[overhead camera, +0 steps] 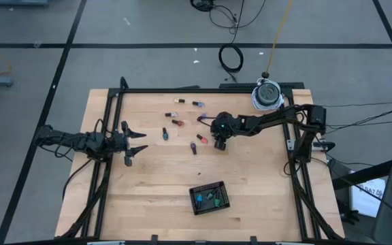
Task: Pick & Place Nail Polish
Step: Put the light brown nail polish bottle into the black bin
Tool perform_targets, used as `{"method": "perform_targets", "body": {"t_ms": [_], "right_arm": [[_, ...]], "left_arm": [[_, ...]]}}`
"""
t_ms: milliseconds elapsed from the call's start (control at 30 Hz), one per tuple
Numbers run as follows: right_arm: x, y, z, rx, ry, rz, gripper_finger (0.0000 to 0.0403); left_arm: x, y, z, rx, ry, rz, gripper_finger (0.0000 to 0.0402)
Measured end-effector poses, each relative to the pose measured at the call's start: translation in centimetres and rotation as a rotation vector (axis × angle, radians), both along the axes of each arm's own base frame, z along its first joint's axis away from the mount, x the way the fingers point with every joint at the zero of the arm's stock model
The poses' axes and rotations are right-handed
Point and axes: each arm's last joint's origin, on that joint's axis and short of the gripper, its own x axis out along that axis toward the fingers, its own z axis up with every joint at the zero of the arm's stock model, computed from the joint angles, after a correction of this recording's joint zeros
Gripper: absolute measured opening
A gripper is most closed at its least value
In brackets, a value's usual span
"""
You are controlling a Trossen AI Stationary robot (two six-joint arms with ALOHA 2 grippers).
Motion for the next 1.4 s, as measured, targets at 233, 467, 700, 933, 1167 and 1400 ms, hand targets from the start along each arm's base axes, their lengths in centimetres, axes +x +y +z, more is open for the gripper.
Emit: {"method": "perform_targets", "body": {"t_ms": [233, 467, 700, 933, 1167, 1400], "right_arm": [[0.4, -0.1, -2.2, 0.009, 0.035, -0.001, 0.0104], [0.4, -0.1, -2.7, 0.011, 0.049, -0.001, 0.0048], [0.4, -0.1, -1.2, 0.002, 0.005, -0.010, 0.0097], [0.1, 0.1, -0.7, 0.013, 0.010, -0.020, 0.0175], [-0.1, 0.1, -0.9, 0.006, 0.046, -0.034, 0.0192], [-0.3, 0.1, -0.9, -0.021, 0.074, -0.061, 0.0181]], "left_arm": [[0.0, 0.0, 0.0, 0.000, 0.000, 0.000, 0.0214], [0.0, 0.0, 0.0, 0.000, 0.000, 0.000, 0.0214], [0.0, 0.0, 0.0, 0.000, 0.000, 0.000, 0.0214], [0.0, 0.0, 0.0, 0.000, 0.000, 0.000, 0.0214], [0.0, 0.0, 0.0, 0.000, 0.000, 0.000, 0.0214], [0.0, 0.0, 0.0, 0.000, 0.000, 0.000, 0.0214]]}}
